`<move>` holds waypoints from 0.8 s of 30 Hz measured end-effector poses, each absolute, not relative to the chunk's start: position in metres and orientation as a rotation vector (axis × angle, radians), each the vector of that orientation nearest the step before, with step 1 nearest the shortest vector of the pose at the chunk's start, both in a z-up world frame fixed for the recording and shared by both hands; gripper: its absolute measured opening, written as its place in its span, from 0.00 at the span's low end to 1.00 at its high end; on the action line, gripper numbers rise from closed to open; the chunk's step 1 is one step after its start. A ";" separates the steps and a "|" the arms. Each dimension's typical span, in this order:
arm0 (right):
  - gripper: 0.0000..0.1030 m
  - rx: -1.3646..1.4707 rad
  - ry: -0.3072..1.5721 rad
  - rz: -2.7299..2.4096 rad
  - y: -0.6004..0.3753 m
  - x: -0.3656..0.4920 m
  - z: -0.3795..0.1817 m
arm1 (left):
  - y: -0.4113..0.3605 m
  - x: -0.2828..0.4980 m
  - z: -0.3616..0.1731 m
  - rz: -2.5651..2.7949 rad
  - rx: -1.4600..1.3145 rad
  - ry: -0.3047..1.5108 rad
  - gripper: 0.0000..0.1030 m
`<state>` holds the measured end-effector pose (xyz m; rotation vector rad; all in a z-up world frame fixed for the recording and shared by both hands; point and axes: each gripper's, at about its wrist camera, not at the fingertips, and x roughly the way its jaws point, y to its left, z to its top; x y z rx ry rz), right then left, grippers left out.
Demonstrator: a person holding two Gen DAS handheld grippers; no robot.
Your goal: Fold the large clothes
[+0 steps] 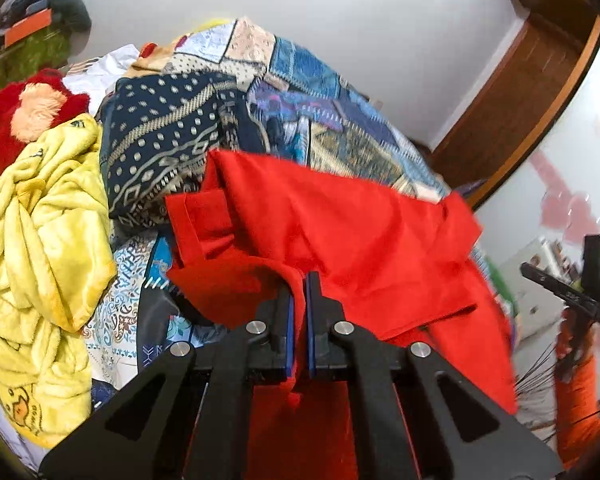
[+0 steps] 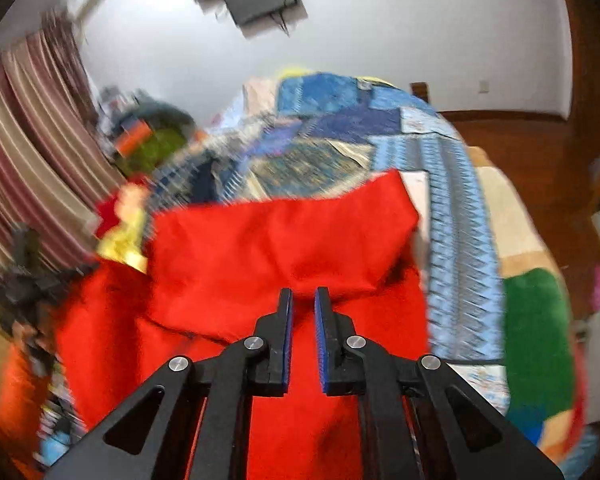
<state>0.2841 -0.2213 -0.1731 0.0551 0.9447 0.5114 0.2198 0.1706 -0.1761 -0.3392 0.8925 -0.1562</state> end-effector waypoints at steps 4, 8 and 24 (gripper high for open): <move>0.07 -0.121 1.113 0.409 -0.210 0.269 -0.228 | 0.170 0.216 -0.204 -0.150 -0.354 0.937 0.04; 0.23 -0.149 1.065 0.336 -0.219 0.254 -0.245 | 0.177 0.209 -0.216 -0.132 -0.375 0.962 0.04; 0.98 0.129 1.150 0.269 -0.284 0.231 -0.238 | 0.184 0.185 -0.231 -0.100 -0.358 0.994 0.04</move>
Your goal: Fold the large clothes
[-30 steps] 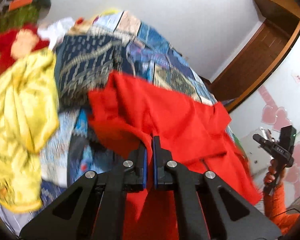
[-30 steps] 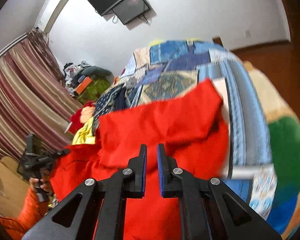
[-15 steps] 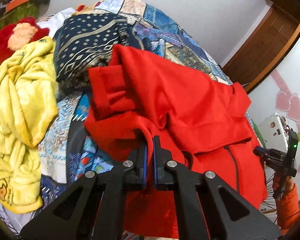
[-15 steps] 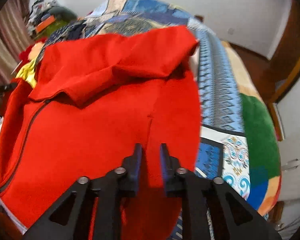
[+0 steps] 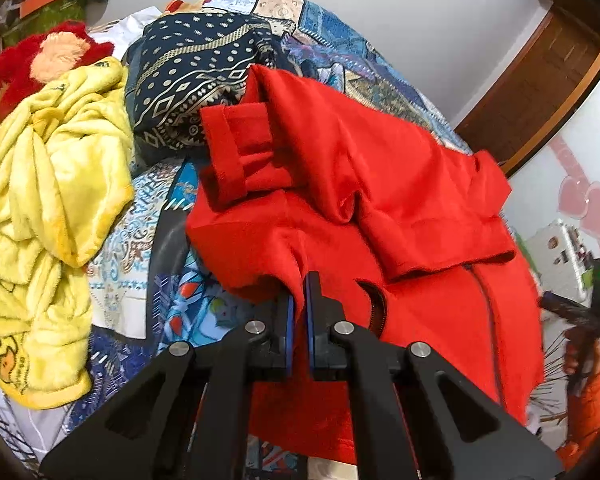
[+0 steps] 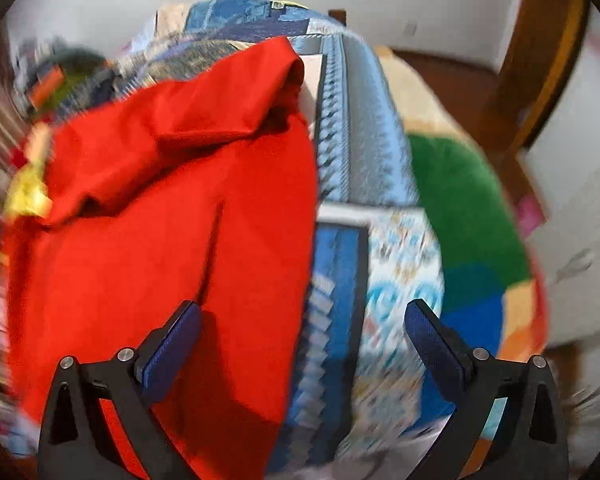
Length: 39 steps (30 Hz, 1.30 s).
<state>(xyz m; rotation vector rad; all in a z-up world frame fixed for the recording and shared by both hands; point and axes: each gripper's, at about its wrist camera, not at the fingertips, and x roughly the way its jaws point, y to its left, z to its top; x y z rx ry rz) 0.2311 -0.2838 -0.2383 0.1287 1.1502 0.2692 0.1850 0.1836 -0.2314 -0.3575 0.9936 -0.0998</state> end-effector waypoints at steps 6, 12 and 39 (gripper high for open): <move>0.96 0.284 1.217 0.372 -0.282 0.206 -0.256 | 0.186 0.175 -0.241 -0.086 -0.372 1.019 0.04; 0.62 0.316 1.179 0.433 -0.267 0.195 -0.259 | 0.183 0.169 -0.254 -0.108 -0.414 1.061 0.04; 0.08 0.329 0.885 0.655 -0.220 0.277 -0.164 | 0.188 0.202 -0.193 -0.208 -0.507 0.912 0.03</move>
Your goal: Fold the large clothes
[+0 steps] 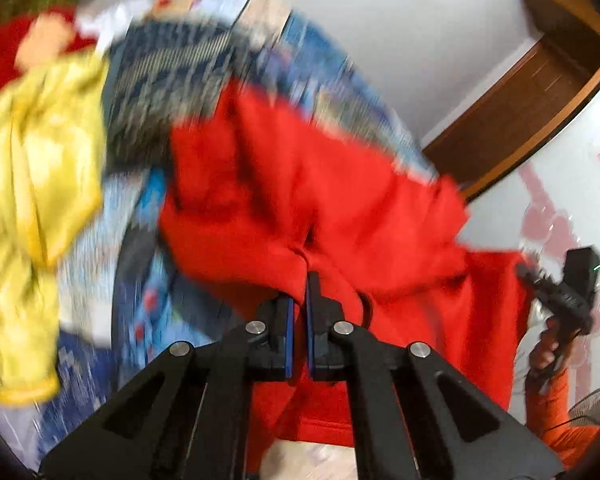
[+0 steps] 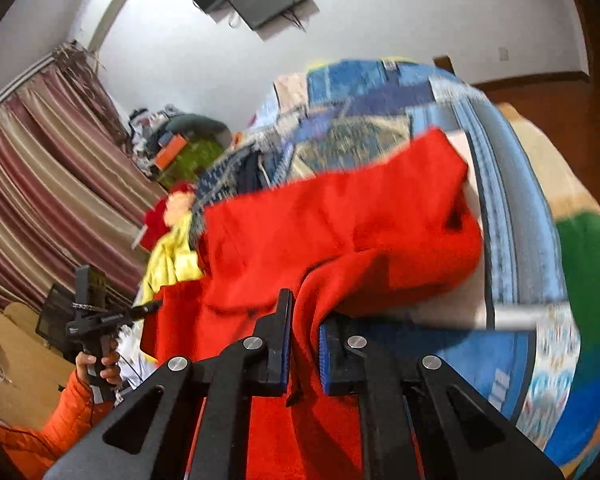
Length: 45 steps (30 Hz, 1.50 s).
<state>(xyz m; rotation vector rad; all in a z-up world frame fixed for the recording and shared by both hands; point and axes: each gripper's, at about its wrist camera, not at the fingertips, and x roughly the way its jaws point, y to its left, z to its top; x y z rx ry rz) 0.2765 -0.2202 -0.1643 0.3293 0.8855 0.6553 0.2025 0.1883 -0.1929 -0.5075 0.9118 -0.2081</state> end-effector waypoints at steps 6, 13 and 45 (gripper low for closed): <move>0.08 0.299 0.848 0.572 -0.215 0.347 -0.155 | 0.199 0.269 -0.146 -0.113 -0.414 0.810 0.02; 0.08 0.194 0.939 0.403 -0.214 0.440 -0.200 | 0.221 0.333 -0.202 0.106 -0.322 0.922 0.03; 0.09 -0.011 1.006 0.509 -0.203 0.380 -0.193 | 0.182 0.288 -0.155 0.130 -0.003 0.892 0.92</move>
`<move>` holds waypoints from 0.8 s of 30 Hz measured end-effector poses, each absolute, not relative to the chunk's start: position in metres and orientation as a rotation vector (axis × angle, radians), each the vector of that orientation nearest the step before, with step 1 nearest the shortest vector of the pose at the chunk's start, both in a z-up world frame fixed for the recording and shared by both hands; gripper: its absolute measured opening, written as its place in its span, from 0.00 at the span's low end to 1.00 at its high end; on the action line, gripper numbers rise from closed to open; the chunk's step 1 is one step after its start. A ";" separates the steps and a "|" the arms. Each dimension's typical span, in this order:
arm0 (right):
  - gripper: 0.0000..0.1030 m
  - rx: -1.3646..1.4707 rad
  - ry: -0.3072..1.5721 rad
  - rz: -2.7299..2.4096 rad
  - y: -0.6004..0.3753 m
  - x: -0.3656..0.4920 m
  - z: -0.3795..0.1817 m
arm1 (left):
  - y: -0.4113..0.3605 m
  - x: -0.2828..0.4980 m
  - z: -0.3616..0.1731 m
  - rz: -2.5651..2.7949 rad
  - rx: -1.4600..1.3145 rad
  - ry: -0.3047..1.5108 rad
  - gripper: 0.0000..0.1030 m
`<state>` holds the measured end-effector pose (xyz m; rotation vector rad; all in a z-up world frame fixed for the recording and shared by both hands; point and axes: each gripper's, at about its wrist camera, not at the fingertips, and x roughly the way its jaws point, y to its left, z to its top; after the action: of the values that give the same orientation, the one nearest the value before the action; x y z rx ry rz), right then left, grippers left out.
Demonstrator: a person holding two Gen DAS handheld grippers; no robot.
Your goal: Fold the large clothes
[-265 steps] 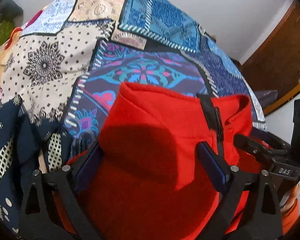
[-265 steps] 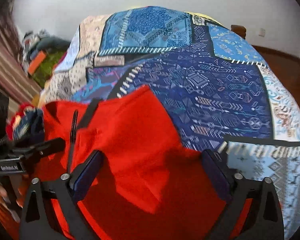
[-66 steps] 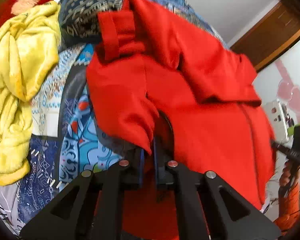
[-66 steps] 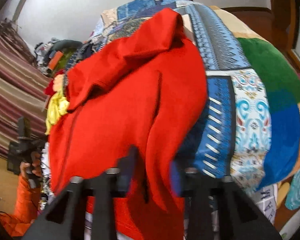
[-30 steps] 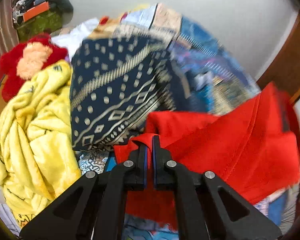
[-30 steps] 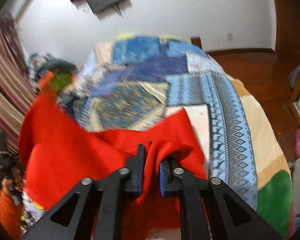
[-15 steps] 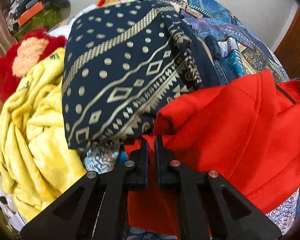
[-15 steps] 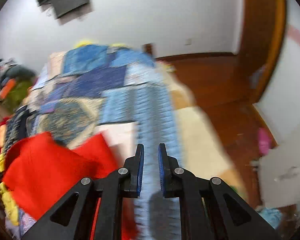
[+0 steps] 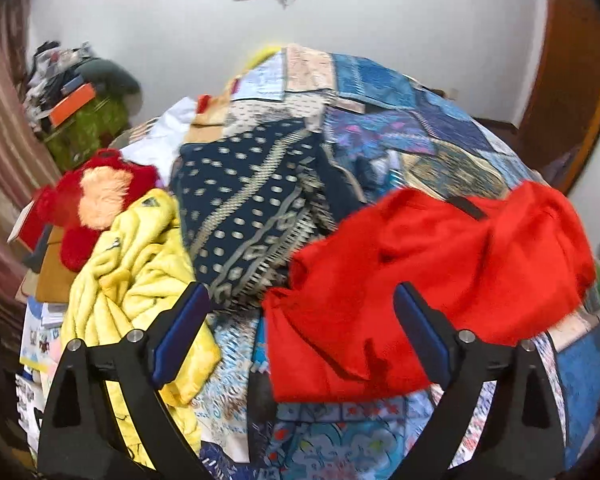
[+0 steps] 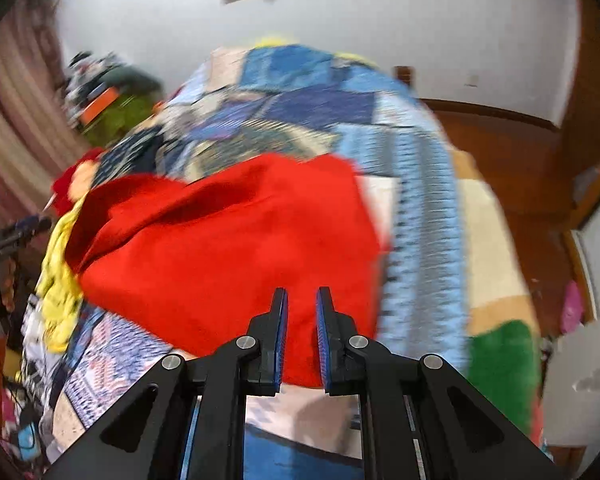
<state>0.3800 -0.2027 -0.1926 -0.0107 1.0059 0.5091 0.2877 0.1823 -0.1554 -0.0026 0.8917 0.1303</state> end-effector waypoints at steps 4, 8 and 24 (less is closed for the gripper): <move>0.09 -0.025 1.025 0.590 -0.158 0.379 -0.202 | 0.152 0.284 -0.176 0.062 0.052 0.949 0.93; 0.09 -0.046 1.044 0.642 -0.120 0.386 -0.213 | 0.120 0.286 -0.217 0.032 0.159 1.021 0.93; 0.09 -0.097 1.013 0.511 -0.054 0.494 -0.229 | 0.176 0.416 -0.177 0.304 0.254 0.848 0.93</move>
<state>0.4943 -0.0538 -0.2287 -0.0965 1.0126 0.5108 0.4159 0.1757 -0.1767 0.2541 0.8484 0.3037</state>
